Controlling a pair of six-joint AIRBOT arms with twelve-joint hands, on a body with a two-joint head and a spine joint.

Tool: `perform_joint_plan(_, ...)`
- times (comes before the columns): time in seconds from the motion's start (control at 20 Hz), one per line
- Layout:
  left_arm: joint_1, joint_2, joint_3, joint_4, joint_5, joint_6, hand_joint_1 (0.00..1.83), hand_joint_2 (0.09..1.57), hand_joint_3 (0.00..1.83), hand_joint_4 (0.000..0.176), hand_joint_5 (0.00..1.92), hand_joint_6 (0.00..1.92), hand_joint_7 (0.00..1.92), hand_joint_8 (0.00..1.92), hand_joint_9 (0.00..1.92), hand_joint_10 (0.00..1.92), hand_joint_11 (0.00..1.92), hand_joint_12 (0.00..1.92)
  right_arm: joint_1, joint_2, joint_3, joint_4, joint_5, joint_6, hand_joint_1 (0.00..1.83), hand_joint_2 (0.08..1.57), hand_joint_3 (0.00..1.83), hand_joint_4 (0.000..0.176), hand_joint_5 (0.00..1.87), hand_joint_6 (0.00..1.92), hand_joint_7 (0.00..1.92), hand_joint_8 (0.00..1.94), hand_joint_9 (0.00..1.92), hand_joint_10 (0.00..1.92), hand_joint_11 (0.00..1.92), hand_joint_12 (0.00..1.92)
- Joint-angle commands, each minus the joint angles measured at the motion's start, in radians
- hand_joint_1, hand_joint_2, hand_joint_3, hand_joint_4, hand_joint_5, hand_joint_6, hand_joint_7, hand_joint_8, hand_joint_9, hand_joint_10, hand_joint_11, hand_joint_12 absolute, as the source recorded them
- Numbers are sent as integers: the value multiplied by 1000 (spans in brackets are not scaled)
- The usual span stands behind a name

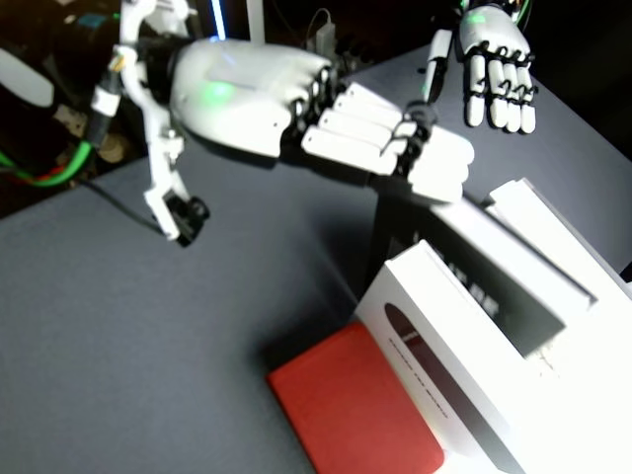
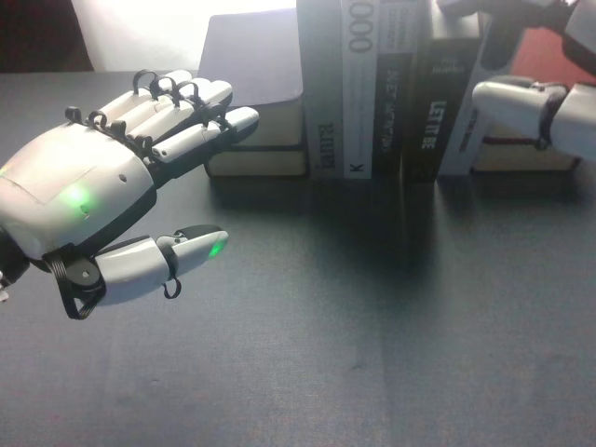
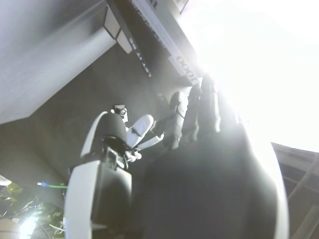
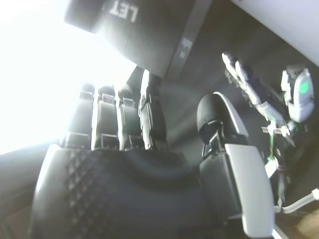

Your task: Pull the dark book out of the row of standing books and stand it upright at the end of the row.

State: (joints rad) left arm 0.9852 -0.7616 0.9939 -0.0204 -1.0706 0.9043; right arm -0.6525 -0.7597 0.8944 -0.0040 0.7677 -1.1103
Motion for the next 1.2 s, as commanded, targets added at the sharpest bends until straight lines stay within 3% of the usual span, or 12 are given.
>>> perform_joint_plan(0.0,-9,6,-5,-3,-129,0,312,1358,0,64,111,12,0,0,0,0,0,0,4,7,-5,-7,96,10,11,1348,0,0,346,562,1,0,0,0,0,0)
perform_joint_plan(0.1,-9,7,-5,-4,-130,0,309,1358,0,64,110,12,0,0,0,0,0,0,-5,19,-15,-48,97,49,5,1349,0,0,347,560,1,0,0,0,0,0)
perform_joint_plan(0.2,-7,7,-6,-5,-132,0,414,1338,0,14,138,15,0,0,0,0,0,0,-18,35,-30,-83,97,79,3,1313,0,0,411,490,31,11,0,0,0,0)
perform_joint_plan(0.45,3,13,-9,-12,-139,0,426,1336,0,22,124,6,0,0,0,0,0,0,-54,75,-49,-205,100,233,0,1284,0,0,439,511,66,24,0,0,0,0)
perform_joint_plan(0.5,3,13,-9,-12,-139,1,384,1346,0,13,125,5,0,0,0,0,0,0,-61,83,-55,-224,100,256,0,1277,0,0,456,519,73,24,0,0,0,0)
perform_joint_plan(0.6,6,13,-10,-15,-141,1,374,1348,1,12,125,5,0,0,0,0,0,0,-71,93,-59,-266,101,311,0,1276,0,0,455,520,70,22,0,0,0,0)
perform_joint_plan(0.95,8,13,-9,-18,-140,1,356,1337,0,33,107,3,0,0,0,0,0,0,-86,111,-59,-478,101,590,0,1304,6,0,600,578,192,17,0,0,0,0)
perform_joint_plan(1.05,9,13,-9,-19,-139,1,337,1342,0,31,107,3,0,0,0,0,0,0,-87,111,-58,-530,101,657,0,1316,11,0,615,583,195,17,0,0,0,0)
perform_joint_plan(1.15,9,12,-9,-19,-139,2,322,1338,0,39,88,9,0,0,0,0,0,0,-87,110,-57,-572,102,716,60,1292,0,0,753,511,300,22,22,16,0,0)
